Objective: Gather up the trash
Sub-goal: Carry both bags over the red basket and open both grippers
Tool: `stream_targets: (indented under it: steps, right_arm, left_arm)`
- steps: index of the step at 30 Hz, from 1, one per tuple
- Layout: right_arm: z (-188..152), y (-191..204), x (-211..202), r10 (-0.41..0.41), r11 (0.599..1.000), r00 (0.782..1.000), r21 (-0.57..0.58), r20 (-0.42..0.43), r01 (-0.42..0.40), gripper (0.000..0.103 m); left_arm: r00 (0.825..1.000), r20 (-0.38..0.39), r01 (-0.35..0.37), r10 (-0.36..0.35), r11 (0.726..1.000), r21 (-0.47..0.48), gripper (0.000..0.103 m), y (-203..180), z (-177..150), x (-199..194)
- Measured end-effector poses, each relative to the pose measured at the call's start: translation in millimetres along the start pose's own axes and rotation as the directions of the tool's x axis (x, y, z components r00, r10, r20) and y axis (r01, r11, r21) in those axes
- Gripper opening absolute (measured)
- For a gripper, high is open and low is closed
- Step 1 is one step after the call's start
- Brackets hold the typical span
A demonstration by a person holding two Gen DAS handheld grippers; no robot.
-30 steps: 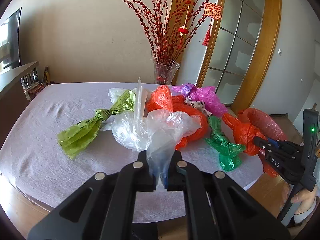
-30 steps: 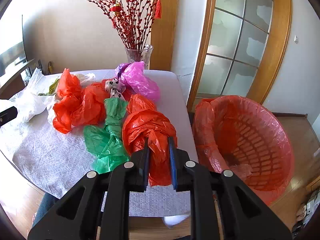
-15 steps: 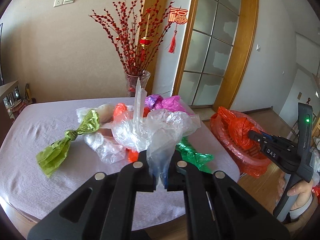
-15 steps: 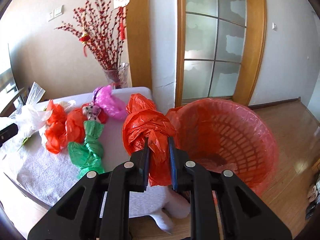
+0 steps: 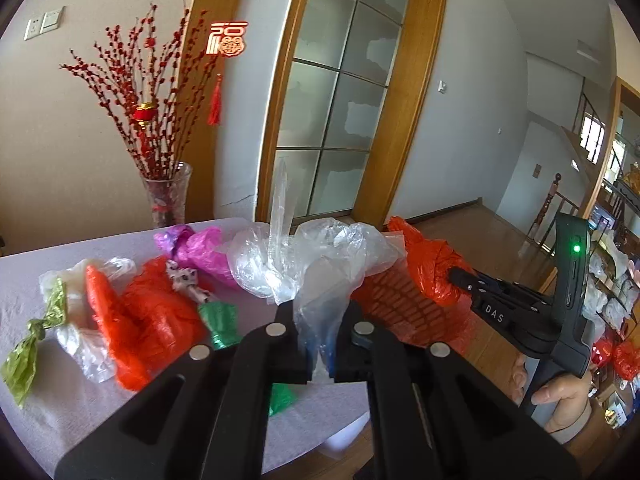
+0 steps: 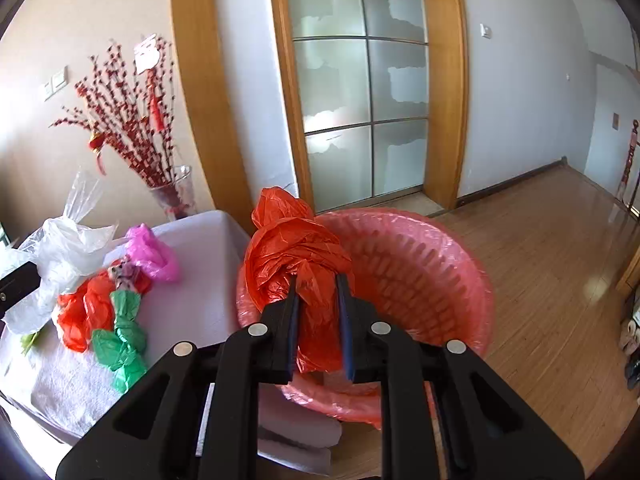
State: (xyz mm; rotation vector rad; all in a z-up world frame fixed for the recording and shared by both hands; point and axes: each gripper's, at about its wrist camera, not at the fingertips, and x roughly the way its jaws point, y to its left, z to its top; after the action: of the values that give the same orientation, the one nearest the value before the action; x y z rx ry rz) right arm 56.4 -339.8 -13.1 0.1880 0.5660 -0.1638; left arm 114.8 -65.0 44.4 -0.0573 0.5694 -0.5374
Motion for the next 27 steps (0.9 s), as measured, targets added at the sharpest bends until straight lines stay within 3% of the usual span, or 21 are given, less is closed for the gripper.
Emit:
stream_targets:
  steps: [14, 25, 27]
  right_arm:
    - [10, -51, 6, -0.063, 0.992, 0.998, 0.109, 0.027, 0.059, 0.018]
    - [25, -74, 13, -0.057, 0.981, 0.997, 0.188, 0.058, 0.045, 0.019]
    - [26, -77, 17, -0.044, 0.979, 0.997, 0.202, 0.061, 0.031, 0.023]
  left_arm:
    - [0.987, -0.075, 0.142, -0.139, 0.99, 0.025, 0.006, -50, 9, 80]
    - [0.978, -0.105, 0.184, -0.179, 0.982, 0.044, 0.007, -74, 8, 127]
    - [0.978, -0.11, 0.185, -0.18, 0.982, 0.044, 0.015, -77, 8, 136]
